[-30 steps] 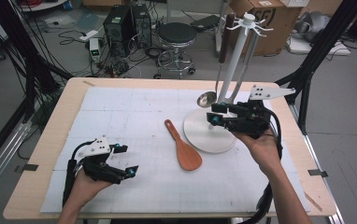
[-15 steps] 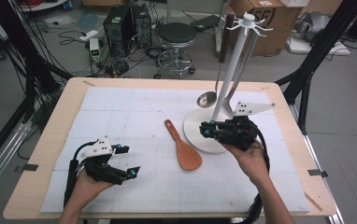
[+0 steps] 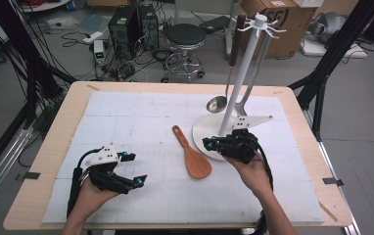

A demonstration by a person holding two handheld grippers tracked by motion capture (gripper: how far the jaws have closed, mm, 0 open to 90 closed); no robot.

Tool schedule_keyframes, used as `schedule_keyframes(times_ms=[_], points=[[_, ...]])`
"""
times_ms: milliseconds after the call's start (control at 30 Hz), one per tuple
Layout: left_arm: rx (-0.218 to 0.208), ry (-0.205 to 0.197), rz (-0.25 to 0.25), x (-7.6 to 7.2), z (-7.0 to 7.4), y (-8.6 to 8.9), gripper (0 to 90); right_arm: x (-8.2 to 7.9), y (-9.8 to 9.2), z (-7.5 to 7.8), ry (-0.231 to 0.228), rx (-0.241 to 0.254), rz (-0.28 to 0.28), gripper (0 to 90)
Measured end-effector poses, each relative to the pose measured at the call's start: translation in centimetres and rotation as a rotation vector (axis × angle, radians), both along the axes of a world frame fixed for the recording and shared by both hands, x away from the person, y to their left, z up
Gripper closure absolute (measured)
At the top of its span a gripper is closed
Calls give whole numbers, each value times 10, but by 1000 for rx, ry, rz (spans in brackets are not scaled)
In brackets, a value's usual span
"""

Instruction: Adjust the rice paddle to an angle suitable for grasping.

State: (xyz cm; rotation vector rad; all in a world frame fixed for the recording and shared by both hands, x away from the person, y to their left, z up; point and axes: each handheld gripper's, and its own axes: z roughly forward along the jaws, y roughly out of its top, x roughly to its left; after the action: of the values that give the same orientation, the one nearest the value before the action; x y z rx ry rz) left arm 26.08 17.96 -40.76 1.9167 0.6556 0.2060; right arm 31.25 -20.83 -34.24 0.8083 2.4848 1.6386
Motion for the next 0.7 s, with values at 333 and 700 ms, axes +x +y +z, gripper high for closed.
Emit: schedule_keyframes(times_ms=[333,700], points=[[-3,-1,1,0,0,1,136,-3,6,-19,23,-24,-3,894],[-1,0,-1,0,0,1,136,-7,4,-40,37,-42,-23,894]])
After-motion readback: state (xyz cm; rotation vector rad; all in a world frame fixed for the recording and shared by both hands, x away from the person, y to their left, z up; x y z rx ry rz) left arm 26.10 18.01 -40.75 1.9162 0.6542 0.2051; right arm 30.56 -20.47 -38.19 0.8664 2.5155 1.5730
